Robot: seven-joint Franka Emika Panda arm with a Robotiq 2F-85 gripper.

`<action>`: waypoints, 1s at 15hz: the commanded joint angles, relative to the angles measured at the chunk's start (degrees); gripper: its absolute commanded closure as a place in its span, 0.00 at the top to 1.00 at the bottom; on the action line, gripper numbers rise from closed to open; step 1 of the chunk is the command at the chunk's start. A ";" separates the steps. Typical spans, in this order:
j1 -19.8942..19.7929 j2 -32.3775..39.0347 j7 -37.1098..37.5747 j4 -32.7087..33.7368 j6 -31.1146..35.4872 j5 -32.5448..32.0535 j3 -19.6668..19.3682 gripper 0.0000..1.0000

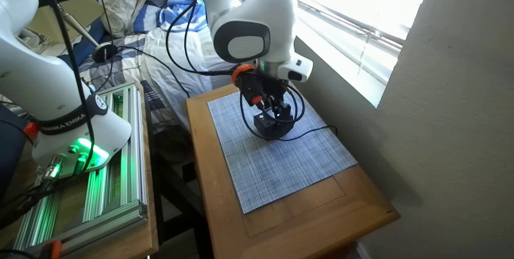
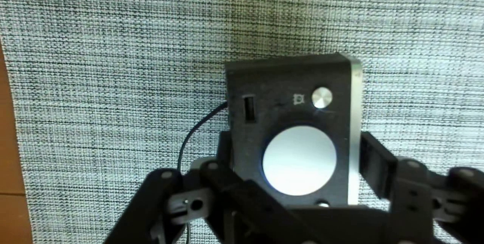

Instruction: Pick up the black digital clock and turn it ninety degrees to the left

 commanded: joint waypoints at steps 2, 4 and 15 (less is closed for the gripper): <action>0.98 0.00 2.32 0.06 1.01 2.05 -0.56 0.55; 0.74 0.15 2.60 0.09 1.09 2.51 -0.20 0.55; 0.86 0.43 3.39 0.21 1.16 4.03 -0.30 0.55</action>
